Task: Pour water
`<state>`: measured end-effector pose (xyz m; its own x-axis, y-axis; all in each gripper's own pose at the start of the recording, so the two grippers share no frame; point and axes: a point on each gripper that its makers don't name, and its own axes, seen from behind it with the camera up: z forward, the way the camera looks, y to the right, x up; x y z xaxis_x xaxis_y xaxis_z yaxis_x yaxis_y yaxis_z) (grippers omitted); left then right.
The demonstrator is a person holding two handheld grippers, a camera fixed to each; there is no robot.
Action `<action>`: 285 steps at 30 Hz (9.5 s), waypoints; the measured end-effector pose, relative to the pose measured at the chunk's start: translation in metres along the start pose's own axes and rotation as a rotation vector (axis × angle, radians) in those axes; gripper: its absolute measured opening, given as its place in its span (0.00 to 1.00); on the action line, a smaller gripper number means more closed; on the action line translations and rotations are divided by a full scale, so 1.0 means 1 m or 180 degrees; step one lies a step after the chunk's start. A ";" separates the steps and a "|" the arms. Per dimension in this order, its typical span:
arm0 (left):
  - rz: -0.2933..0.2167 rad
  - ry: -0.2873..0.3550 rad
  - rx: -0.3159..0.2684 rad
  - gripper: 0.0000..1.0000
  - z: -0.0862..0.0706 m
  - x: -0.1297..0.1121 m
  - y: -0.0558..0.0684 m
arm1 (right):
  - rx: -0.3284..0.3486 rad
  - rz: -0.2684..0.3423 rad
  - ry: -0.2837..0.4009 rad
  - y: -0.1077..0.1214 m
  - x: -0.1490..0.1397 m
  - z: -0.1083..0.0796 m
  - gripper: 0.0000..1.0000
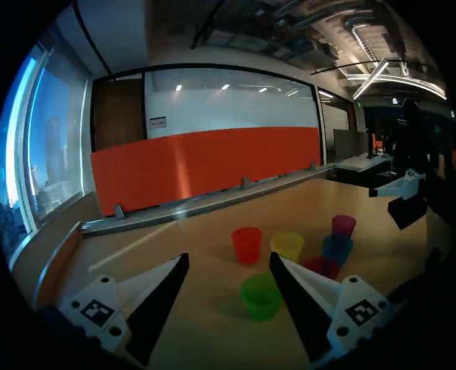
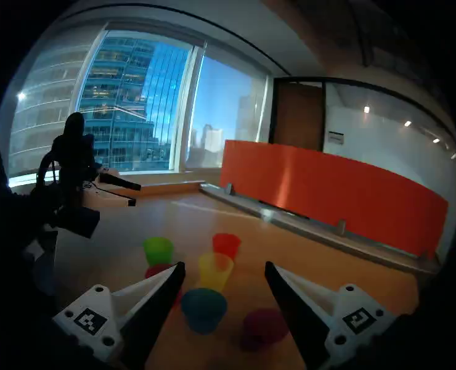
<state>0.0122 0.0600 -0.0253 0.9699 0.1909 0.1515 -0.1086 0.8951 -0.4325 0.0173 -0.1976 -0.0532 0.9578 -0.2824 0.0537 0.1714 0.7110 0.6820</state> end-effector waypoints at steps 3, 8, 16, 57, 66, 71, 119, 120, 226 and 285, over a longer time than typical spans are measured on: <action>-0.0007 0.0055 0.0038 0.97 -0.001 0.007 0.001 | -0.0062 0.0007 0.0092 0.000 0.008 -0.004 1.00; -0.0020 0.0150 0.0150 0.97 -0.002 0.016 -0.002 | -0.0204 0.0033 0.0213 0.005 0.016 -0.008 1.00; -0.0024 0.0336 0.0450 0.97 -0.007 0.030 -0.016 | -0.0582 0.0188 0.0511 0.033 0.033 -0.017 1.00; -0.0359 0.0563 0.1309 0.97 -0.014 -0.023 -0.056 | -0.2628 0.0604 0.0782 0.165 -0.039 -0.101 0.99; -0.0402 0.0525 0.1331 0.97 -0.008 -0.038 -0.053 | -0.2702 0.0617 0.0631 0.164 -0.065 -0.104 0.99; -0.0317 0.0507 0.1364 0.97 -0.004 -0.041 -0.053 | -0.2686 0.0705 0.0623 0.165 -0.069 -0.103 0.99; -0.0446 0.0615 0.1386 0.97 0.020 -0.056 -0.040 | -0.2758 0.0607 0.0384 0.167 -0.067 -0.103 0.99; -0.0448 0.0618 0.1385 0.97 0.020 -0.056 -0.040 | -0.2759 0.0607 0.0385 0.167 -0.067 -0.104 0.99; -0.0477 0.0524 0.1355 0.97 0.029 -0.063 -0.042 | -0.2464 0.0715 0.0560 0.175 -0.109 -0.065 0.99; -0.0478 0.0522 0.1354 0.97 0.028 -0.064 -0.042 | -0.2481 0.0658 0.0522 0.170 -0.110 -0.063 0.99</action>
<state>-0.0511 0.0212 0.0082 0.9996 0.0113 0.0274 -0.0110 0.9999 -0.0093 -0.0440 -0.0051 0.0109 0.9988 -0.0420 -0.0258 0.0411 0.9985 -0.0354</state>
